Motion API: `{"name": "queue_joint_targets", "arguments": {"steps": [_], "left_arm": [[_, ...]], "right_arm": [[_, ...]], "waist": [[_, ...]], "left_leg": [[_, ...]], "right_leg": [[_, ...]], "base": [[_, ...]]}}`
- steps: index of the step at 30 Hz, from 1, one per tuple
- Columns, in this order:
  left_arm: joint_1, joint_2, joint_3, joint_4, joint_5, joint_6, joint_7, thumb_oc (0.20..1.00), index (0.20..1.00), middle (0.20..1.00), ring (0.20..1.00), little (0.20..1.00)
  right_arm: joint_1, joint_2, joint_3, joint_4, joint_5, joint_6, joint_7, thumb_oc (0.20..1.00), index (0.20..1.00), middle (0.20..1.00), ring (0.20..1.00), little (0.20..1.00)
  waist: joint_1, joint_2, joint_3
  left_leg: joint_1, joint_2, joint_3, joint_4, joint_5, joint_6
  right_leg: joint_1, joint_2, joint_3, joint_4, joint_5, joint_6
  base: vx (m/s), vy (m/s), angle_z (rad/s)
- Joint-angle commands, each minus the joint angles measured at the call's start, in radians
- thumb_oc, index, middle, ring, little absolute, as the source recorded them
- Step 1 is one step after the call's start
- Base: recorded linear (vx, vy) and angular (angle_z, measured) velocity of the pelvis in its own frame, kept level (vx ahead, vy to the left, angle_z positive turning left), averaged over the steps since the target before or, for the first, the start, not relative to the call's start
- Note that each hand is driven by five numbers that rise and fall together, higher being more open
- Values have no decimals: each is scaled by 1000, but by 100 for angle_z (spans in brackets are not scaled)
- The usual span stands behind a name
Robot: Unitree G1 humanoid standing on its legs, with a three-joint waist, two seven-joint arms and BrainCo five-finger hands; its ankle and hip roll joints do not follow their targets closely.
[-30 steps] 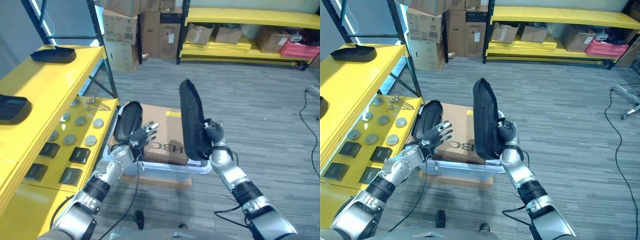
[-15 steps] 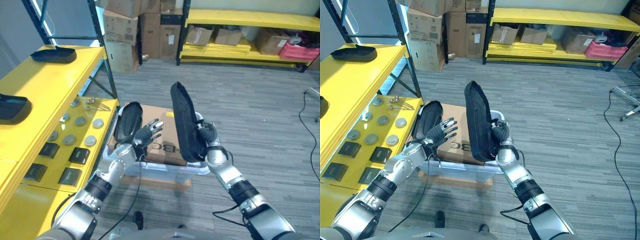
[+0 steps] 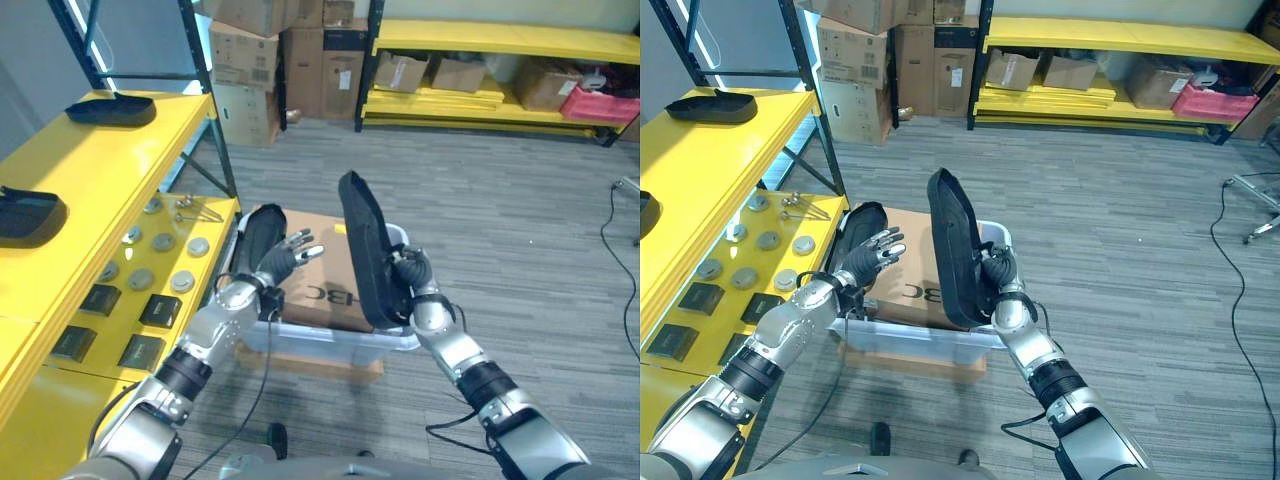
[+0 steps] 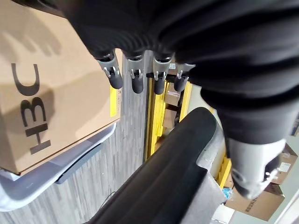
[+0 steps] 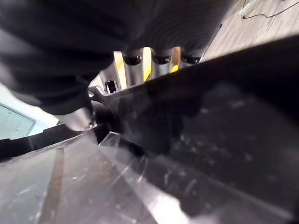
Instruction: Move parts from the plastic box to the shelf.
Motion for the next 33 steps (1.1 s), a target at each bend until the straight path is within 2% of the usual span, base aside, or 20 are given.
{"name": "queue_joint_targets", "arguments": {"steps": [1, 6, 7, 10, 13, 16, 17, 18, 19, 22, 23, 24, 25, 26, 28, 33], "left_arm": [[-87, -41, -95, 95, -52, 54, -32, 1000, 1000, 1000, 1000, 1000], [-39, -86, -140, 182, -185, 87, -39, 1000, 1000, 1000, 1000, 1000], [-27, -111, -140, 209, -205, 73, -30, 1000, 1000, 1000, 1000, 1000], [-21, -134, -141, 221, -188, 19, -4, 1000, 1000, 1000, 1000, 1000], [-21, -160, -134, 230, -234, 16, 26, 1000, 1000, 1000, 1000, 1000], [-24, -194, -121, 250, -188, -69, 71, 1000, 1000, 1000, 1000, 1000], [-26, -203, -111, 254, -205, -82, 99, 1000, 1000, 1000, 1000, 1000], [-25, -211, -92, 267, -184, -121, 145, 1000, 1000, 1000, 1000, 1000], [-24, -211, -86, 271, -181, -131, 150, 1000, 1000, 1000, 1000, 1000], [-15, -207, -62, 286, -205, -111, 174, 1000, 1000, 1000, 1000, 1000], [1, -193, -51, 290, -216, -111, 174, 1000, 1000, 1000, 1000, 1000], [5, -187, -47, 291, -213, -111, 168, 1000, 1000, 1000, 1000, 1000], [9, -179, -42, 292, -200, -118, 169, 1000, 1000, 1000, 1000, 1000], [14, -155, -27, 298, -163, -150, 155, 1000, 1000, 1000, 1000, 1000], [18, -134, -7, 297, -153, -161, 141, 1000, 1000, 1000, 1000, 1000], [77, -28, 132, 228, -131, -149, 103, 1000, 1000, 1000, 1000, 1000]], "right_arm": [[-112, -25, 7, 10, -46, -61, -18, 200, 200, 200, 200, 200], [-128, -23, 31, -3, -58, -45, -25, 200, 200, 200, 200, 200], [-143, -19, 36, -27, -59, -14, -12, 200, 200, 200, 200, 200], [-154, -17, 38, -64, -60, 19, 7, 200, 200, 200, 200, 200], [-153, -18, 29, -112, -86, 47, 38, 200, 200, 200, 200, 200], [-137, -10, 12, -147, -89, 73, 67, 200, 200, 200, 200, 200], [-126, 0, 7, -148, -90, 85, 58, 200, 200, 200, 200, 200], [-110, 12, 3, -137, -74, 91, 25, 200, 200, 200, 200, 200], [-105, 16, 1, -132, -73, 93, 13, 200, 200, 200, 200, 200], [-86, 23, -12, -125, -43, 99, -45, 200, 200, 200, 200, 200], [-64, 15, -41, -90, -41, 73, -95, 200, 200, 200, 200, 200], [-63, 8, -48, -73, -38, 28, -83, 200, 200, 200, 200, 200], [-63, 1, -57, -52, -31, 13, -101, 200, 200, 200, 200, 200], [-74, -19, -74, -5, -14, -4, -131, 200, 200, 200, 200, 200], [-81, -40, -88, 28, 5, -9, -146, 200, 200, 200, 200, 200], [-85, -126, -143, 122, 35, 0, -148, 200, 200, 200, 200, 200]], "waist": [[35, 9, -70], [24, 8, -65], [13, 6, -60], [0, 3, -55], [-12, -2, -50], [-26, -8, -50], [-29, -8, -50], [-32, -8, -51], [-32, -8, -51], [-31, -5, -49], [-17, -3, -48], [-11, -2, -48], [-4, -1, -48], [14, 3, -47], [28, 5, -48], [87, 10, -40]], "left_leg": [[40, 40, 15, -4, -121, -35], [43, 37, 20, -1, -124, -31], [48, 39, 27, 0, -127, -31], [50, 43, 37, -1, -124, -32], [53, 47, 48, -3, -123, -33], [59, 50, 60, -7, -123, -33], [60, 50, 62, -8, -123, -34], [61, 52, 65, -8, -122, -35], [62, 53, 65, -8, -122, -36], [60, 54, 64, -8, -120, -38], [51, 54, 60, -8, -115, -40], [50, 53, 56, -8, -115, -40], [49, 51, 52, -8, -115, -40], [48, 48, 39, -8, -116, -40], [47, 45, 29, -7, -118, -40], [25, 40, -5, 7, -120, -41]], "right_leg": [[-38, -39, -20, 39, -72, 73], [-43, -42, -17, 47, -73, 74], [-43, -41, -13, 51, -77, 72], [-49, -37, -4, 59, -80, 69], [-53, -31, 6, 62, -83, 66], [-56, -25, 14, 63, -84, 63], [-56, -25, 16, 61, -83, 63], [-55, -24, 19, 60, -83, 63], [-55, -24, 20, 61, -83, 63], [-56, -23, 22, 62, -83, 65], [-59, -25, 18, 56, -76, 67], [-58, -27, 13, 54, -74, 68], [-56, -28, 7, 51, -72, 69], [-48, -33, -4, 46, -69, 72], [-43, -36, -12, 42, -68, 74], [-40, -51, -50, 47, -68, 79]], "base": [[0, 0, 0], [0, 0, 0], [0, 0, 0], [-5, -4, -3], [-4, -14, -13], [9, -14, -17], [29, -7, -18], [33, 0, -13], [31, 3, -8], [0, 0, 0], [0, 0, 0], [0, 0, 0], [39, 11, 5], [53, 14, 8], [70, 15, 15], [76, 46, 18]]}}
